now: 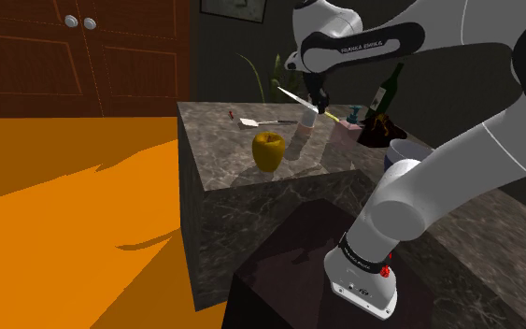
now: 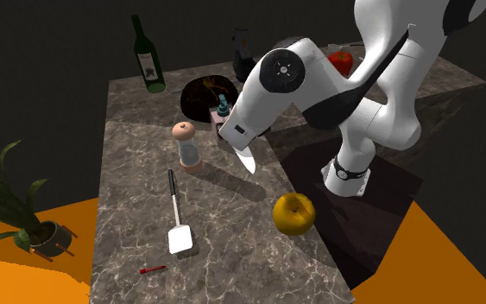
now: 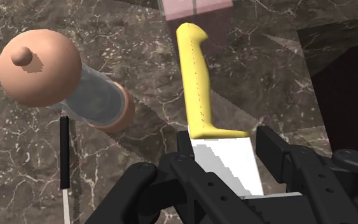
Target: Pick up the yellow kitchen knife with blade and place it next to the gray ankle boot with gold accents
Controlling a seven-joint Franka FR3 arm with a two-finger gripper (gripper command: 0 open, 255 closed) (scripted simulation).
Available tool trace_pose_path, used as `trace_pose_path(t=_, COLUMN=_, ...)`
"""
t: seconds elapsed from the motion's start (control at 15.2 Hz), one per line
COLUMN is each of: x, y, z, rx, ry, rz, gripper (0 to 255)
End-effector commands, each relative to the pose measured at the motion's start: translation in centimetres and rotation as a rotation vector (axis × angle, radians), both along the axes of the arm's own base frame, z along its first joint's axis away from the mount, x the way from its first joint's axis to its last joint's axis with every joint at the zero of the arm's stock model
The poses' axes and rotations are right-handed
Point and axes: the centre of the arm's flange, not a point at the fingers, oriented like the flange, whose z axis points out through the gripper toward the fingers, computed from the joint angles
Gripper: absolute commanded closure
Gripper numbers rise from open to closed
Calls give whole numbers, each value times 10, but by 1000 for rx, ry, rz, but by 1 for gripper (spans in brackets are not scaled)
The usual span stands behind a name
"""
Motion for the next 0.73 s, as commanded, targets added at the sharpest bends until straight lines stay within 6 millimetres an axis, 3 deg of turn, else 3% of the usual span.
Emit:
trace_pose_path(t=0.0, x=1, y=0, z=11, rx=0, ry=0, rz=0, gripper=255)
trace_pose_path(t=0.66, x=1, y=0, z=64, rx=0, ry=0, rz=0, gripper=255)
